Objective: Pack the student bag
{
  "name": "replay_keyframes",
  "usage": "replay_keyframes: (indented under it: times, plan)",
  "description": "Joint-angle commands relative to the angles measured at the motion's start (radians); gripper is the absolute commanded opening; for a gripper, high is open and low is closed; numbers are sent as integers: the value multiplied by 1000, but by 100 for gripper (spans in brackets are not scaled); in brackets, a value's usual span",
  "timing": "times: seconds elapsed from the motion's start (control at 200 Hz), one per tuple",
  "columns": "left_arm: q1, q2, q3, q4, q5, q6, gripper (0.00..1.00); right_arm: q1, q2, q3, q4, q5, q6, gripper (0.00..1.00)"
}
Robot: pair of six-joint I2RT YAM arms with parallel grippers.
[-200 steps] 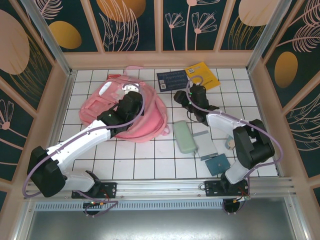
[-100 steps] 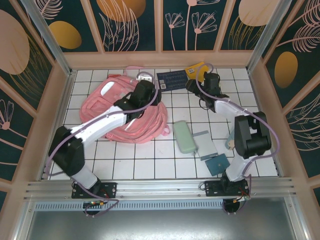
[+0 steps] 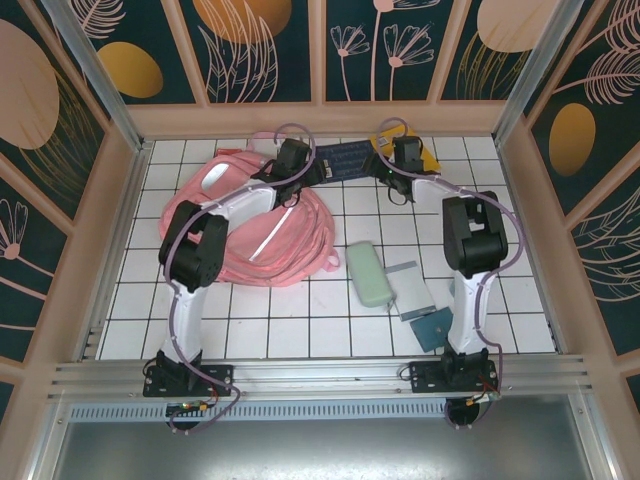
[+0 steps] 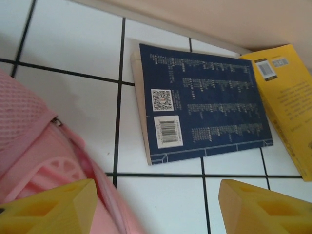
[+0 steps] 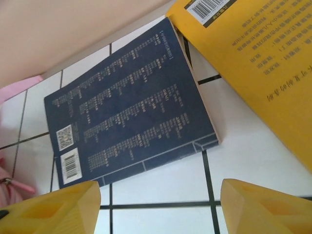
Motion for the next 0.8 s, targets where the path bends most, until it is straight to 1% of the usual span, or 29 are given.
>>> replay_keyframes:
  times: [0.0, 0.16, 0.36, 0.41, 0.616, 0.711, 0.796]
  plan:
    - [13, 86, 117, 41, 87, -71, 66, -9, 55, 85, -48, -6, -35, 66]
    - [22, 217, 263, -16, 91, -92, 66, -15, 133, 158, -66, -24, -37, 66]
    - [28, 314, 370, -42, 118, -103, 65, -16, 212, 242, -103, -37, -44, 66]
    - [28, 344, 411, -65, 122, -104, 65, -14, 228, 260, -111, -47, -45, 64]
    - [33, 448, 554, -157, 88, -120, 65, -14, 250, 293, -137, 30, -59, 64]
    - [36, 479, 588, -176, 82, -137, 66, -12, 274, 328, -149, 24, -73, 64]
    - [39, 500, 611, -174, 101, -139, 66, -10, 313, 388, -181, 6, -89, 64]
